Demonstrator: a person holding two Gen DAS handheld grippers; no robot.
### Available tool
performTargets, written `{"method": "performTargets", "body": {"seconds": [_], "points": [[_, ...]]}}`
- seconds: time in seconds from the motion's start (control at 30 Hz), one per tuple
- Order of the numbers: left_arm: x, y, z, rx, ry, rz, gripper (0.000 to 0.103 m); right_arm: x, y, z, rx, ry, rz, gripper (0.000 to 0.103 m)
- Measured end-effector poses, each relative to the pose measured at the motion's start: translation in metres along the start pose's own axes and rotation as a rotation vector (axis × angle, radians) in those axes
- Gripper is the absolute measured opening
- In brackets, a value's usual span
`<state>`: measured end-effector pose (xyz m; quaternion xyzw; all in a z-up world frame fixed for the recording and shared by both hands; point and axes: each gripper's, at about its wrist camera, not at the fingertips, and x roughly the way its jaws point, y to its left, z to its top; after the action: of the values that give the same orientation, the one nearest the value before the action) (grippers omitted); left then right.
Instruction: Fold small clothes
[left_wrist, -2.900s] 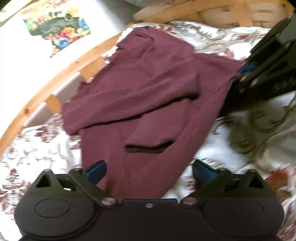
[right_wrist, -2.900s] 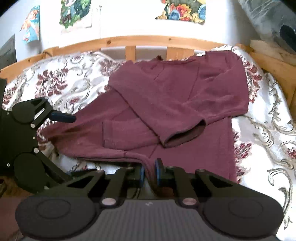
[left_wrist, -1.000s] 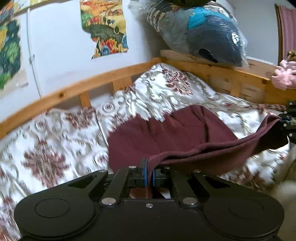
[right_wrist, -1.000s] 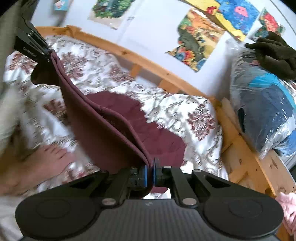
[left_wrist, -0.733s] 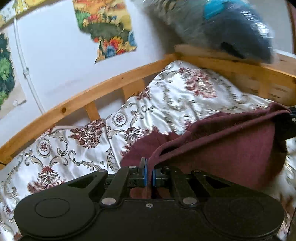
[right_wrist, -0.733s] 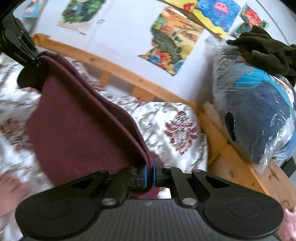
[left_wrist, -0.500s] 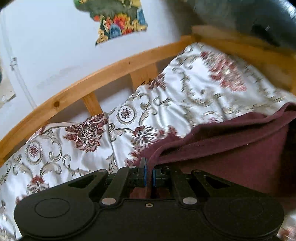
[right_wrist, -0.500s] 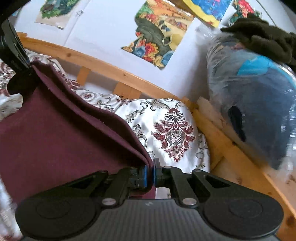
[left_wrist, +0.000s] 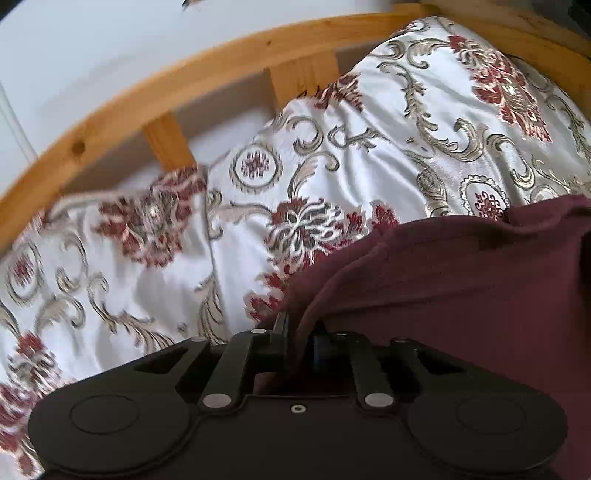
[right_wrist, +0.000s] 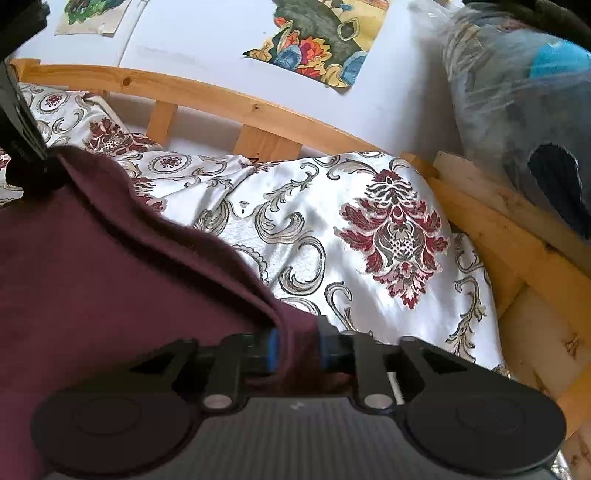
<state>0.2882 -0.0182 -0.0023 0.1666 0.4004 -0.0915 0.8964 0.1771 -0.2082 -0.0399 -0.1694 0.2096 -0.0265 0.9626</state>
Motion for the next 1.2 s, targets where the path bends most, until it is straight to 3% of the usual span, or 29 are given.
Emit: {"method": "performTargets", "body": {"seconds": [0.03,0.1,0.13,0.17,0.23,0.33,0.4,0.57,0.63,0.8,0.87,0.9,0.93,1.0,1.2], "points": [[0.003,0.003,-0.002,-0.027,0.001,-0.014,0.026,-0.001,-0.002,-0.002,0.020,-0.005,0.012,0.052],[0.004,0.010,-0.005,-0.076,-0.003,-0.046,0.040,-0.006,-0.007,-0.002,0.058,-0.020,0.022,0.072],[0.004,0.015,-0.007,-0.100,-0.002,-0.052,0.048,-0.010,-0.009,-0.002,0.075,-0.027,0.020,0.076],[0.004,0.018,-0.009,-0.113,-0.002,-0.048,0.050,-0.013,-0.012,-0.001,0.090,-0.031,0.021,0.078],[0.001,0.025,-0.014,-0.124,-0.008,-0.036,0.058,-0.019,-0.020,0.002,0.124,-0.040,0.024,0.094],[-0.010,0.036,-0.022,-0.140,-0.045,-0.027,0.075,-0.030,-0.028,0.004,0.177,-0.048,0.066,0.100],[-0.019,0.042,-0.030,-0.156,-0.077,-0.047,0.081,-0.039,-0.028,0.002,0.184,-0.056,0.095,0.103],[-0.028,0.046,-0.048,-0.189,-0.052,-0.106,0.080,-0.042,-0.014,-0.005,0.125,-0.013,0.121,0.102],[-0.023,0.041,-0.052,-0.175,-0.027,-0.097,0.076,-0.038,-0.006,-0.007,0.115,0.007,0.120,0.091],[-0.011,0.038,-0.050,-0.192,-0.001,-0.041,0.062,-0.020,0.007,-0.011,0.089,0.057,0.091,0.074],[-0.006,0.040,-0.045,-0.205,-0.007,-0.033,0.054,-0.014,0.010,-0.013,0.071,0.081,0.064,0.051],[-0.004,0.041,-0.043,-0.209,-0.011,-0.035,0.041,-0.012,0.007,-0.014,0.089,0.088,0.066,0.026],[-0.002,0.042,-0.041,-0.216,-0.014,-0.043,0.021,-0.012,0.001,-0.014,0.132,0.087,0.071,0.014],[0.000,0.044,-0.039,-0.235,-0.018,-0.032,0.007,-0.018,-0.015,-0.014,0.228,0.057,0.059,0.008],[-0.011,0.042,-0.036,-0.220,-0.090,0.023,0.005,-0.026,-0.049,-0.019,0.396,0.038,0.039,0.008]]}}
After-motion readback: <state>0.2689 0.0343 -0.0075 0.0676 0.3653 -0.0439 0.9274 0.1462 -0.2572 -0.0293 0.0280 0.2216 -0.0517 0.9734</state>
